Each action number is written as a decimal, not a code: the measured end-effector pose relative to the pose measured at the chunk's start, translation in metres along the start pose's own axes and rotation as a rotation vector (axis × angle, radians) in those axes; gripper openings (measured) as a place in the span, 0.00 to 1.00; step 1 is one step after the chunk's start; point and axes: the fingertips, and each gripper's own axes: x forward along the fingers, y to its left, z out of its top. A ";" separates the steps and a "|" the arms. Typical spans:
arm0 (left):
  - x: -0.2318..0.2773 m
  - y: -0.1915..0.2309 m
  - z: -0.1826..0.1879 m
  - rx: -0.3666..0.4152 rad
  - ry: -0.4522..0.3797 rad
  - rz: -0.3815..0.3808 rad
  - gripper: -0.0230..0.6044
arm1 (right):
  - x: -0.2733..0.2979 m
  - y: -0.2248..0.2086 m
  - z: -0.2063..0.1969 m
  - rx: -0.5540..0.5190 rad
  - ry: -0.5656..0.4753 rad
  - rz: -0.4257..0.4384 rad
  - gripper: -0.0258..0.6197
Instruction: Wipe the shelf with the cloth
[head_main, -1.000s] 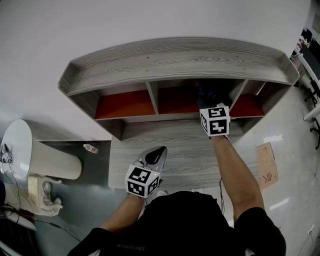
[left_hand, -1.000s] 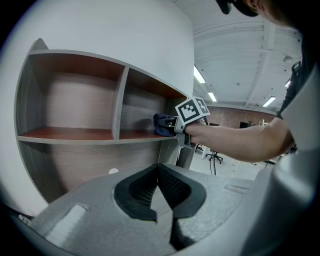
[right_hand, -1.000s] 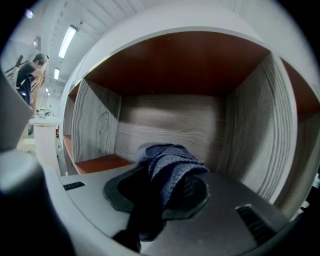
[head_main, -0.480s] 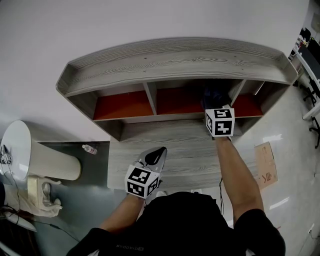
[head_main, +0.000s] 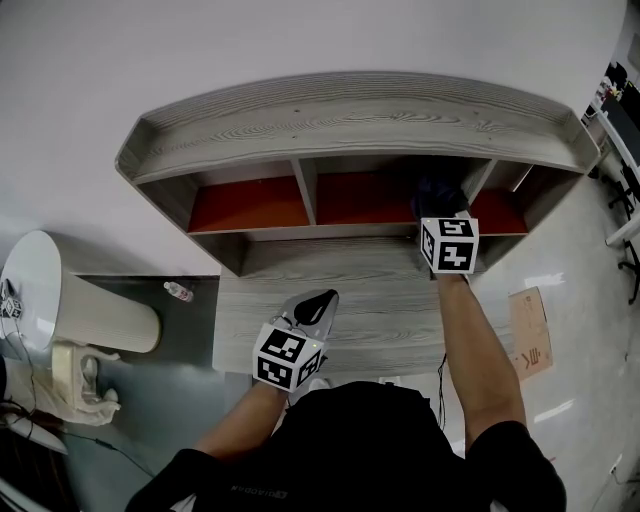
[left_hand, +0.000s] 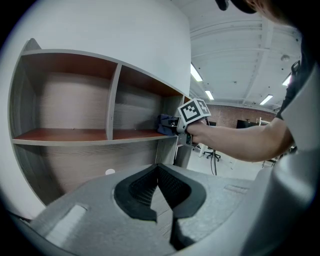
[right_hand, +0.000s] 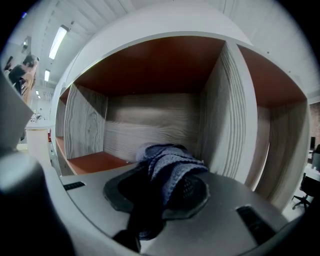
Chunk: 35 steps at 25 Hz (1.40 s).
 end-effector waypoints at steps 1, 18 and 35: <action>0.000 0.000 0.000 0.000 0.001 0.000 0.05 | 0.000 0.000 0.000 0.001 -0.001 0.000 0.19; -0.005 0.005 -0.004 -0.016 -0.005 0.016 0.05 | -0.013 -0.006 0.044 0.000 -0.062 -0.010 0.19; -0.012 0.003 -0.003 -0.017 -0.015 0.017 0.05 | -0.028 -0.010 0.096 -0.010 -0.137 -0.009 0.19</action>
